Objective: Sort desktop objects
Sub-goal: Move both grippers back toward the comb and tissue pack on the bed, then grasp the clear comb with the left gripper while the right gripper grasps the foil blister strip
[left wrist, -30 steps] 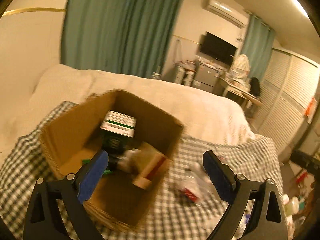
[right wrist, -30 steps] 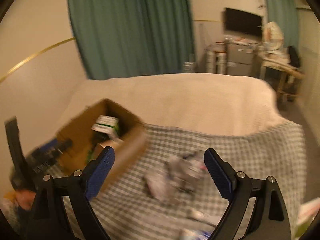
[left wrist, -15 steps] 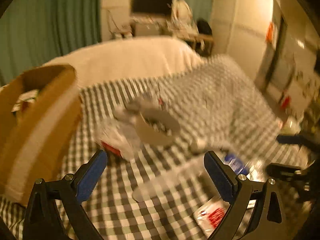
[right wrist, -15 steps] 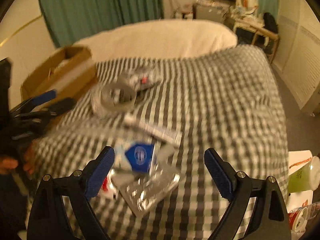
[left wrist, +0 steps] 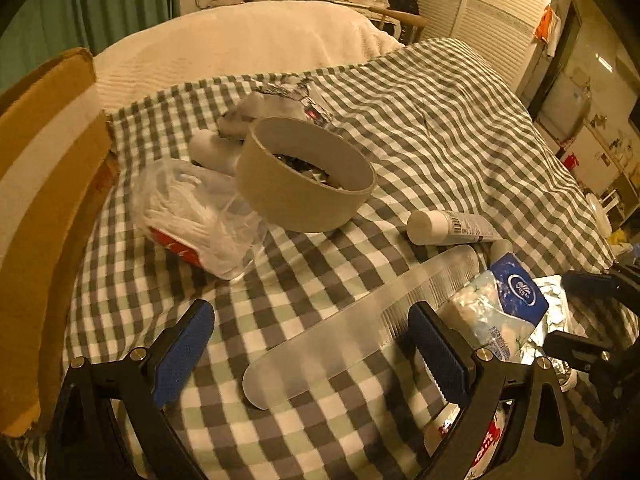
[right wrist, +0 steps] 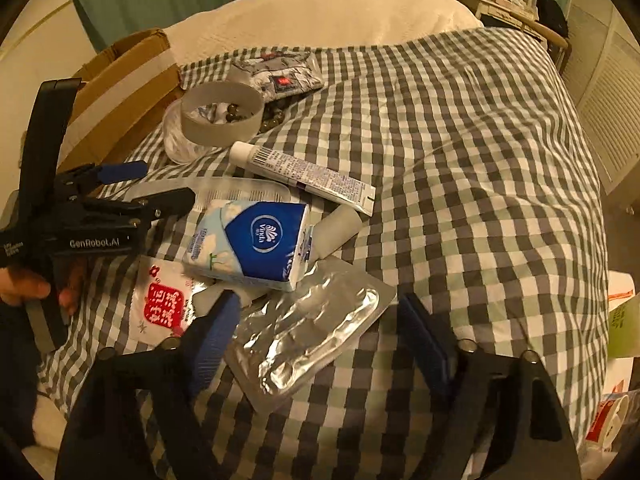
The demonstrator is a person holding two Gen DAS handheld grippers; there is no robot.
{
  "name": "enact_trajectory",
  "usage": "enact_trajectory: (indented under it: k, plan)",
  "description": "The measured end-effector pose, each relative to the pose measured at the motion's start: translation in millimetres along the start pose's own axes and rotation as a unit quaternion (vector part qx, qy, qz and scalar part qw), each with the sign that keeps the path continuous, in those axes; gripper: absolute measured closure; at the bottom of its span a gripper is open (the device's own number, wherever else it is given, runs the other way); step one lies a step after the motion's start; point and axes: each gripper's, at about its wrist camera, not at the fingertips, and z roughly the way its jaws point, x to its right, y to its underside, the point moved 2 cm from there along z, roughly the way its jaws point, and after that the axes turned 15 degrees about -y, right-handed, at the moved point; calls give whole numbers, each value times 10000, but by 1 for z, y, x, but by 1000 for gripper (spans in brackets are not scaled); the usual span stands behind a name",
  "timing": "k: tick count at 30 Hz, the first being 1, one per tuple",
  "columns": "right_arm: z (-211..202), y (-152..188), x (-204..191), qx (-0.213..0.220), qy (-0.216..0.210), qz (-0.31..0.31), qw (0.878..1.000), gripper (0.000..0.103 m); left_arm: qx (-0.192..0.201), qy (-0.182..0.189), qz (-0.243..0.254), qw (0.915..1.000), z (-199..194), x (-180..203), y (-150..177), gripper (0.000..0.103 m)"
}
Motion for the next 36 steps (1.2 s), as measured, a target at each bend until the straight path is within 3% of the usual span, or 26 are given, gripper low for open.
enact_trajectory:
  k: [8, 11, 14, 19, 23, 27, 29, 30, 32, 36]
  plan:
    - [-5, -3, 11, -6, 102, 389, 9992, 47, -88, 260, 150, 9995, -1, 4, 1, 3]
    - [0, -4, 14, -80, 181, 481, 9986, 47, -78, 438, 366, 9983, -3, 11, 1, 3]
    - [5, -5, 15, -63, 260, 439, 9987, 47, -189, 379, 537, 9977, 6, 16, 2, 3]
    - [-7, -8, 20, 57, 129, 671, 9976, 47, -162, 407, 440, 9981, 7, 12, -3, 3]
    - [-9, -6, 21, -102, 140, 766, 9969, 47, -154, 431, 519, 9976, 7, 14, -1, 5]
    - [2, -6, 22, -162, 114, 765, 9969, 46, 27, 415, 754, 9963, -2, 22, 1, 22]
    - [8, -6, 22, -81, -40, 738, 9972, 46, 140, 424, 849, 9954, -8, 25, 2, 39]
    - [8, -6, 22, -40, -53, 765, 9970, 46, 175, 416, 878, 9951, -10, 26, 3, 42]
    - [1, -7, 25, 165, -226, 901, 9955, 56, 238, 383, 941, 9945, -15, 27, 4, 52]
    - [-12, -9, 30, 416, -644, 1127, 9907, 67, 278, 380, 1037, 9935, -23, 28, 6, 66]
